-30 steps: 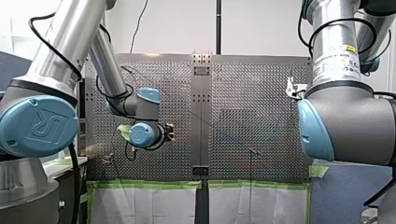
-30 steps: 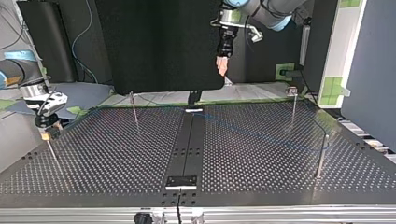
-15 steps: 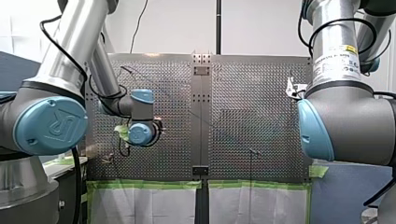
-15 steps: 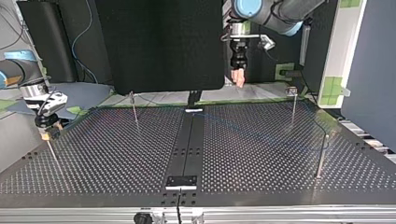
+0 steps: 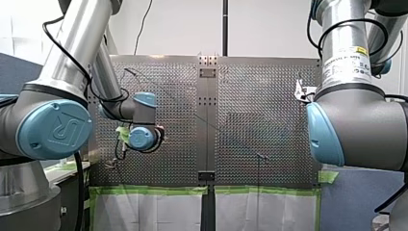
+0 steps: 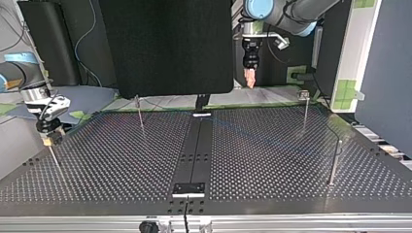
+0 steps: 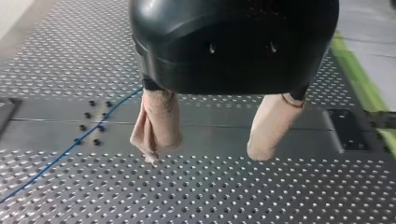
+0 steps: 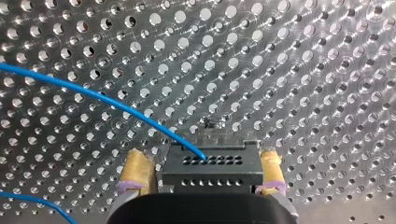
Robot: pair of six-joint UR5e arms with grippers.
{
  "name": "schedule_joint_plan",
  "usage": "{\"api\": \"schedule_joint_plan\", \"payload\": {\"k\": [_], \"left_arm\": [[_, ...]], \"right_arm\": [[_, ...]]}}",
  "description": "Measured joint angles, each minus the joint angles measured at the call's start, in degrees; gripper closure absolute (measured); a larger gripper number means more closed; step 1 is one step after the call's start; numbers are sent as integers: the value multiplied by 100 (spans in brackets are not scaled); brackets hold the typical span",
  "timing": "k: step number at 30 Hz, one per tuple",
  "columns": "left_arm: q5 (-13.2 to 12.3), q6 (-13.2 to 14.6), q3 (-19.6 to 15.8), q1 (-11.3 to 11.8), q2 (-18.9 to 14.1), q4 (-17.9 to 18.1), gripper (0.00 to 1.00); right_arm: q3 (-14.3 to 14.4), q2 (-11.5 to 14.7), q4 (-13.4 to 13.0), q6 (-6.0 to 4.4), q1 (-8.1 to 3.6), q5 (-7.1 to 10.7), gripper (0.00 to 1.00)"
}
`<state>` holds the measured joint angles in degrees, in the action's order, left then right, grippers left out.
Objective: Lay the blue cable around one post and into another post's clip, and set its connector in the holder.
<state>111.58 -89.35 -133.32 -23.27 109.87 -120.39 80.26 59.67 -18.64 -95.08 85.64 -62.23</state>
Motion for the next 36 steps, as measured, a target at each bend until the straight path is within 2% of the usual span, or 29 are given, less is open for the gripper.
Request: {"api": "schedule_joint_plan", "payload": {"k": [9, 18, 36], "left_arm": [[-25, 64, -59, -36, -1, 4, 0], [-83, -42, -60, -39, -2, 39, 0], [-132, -64, -61, -48, -6, 163, 0]], "right_arm": [[0, 0, 0, 0, 0, 0, 0], [0, 0, 0, 0, 0, 0, 0], [1, 0, 0, 0, 0, 0, 0]]}}
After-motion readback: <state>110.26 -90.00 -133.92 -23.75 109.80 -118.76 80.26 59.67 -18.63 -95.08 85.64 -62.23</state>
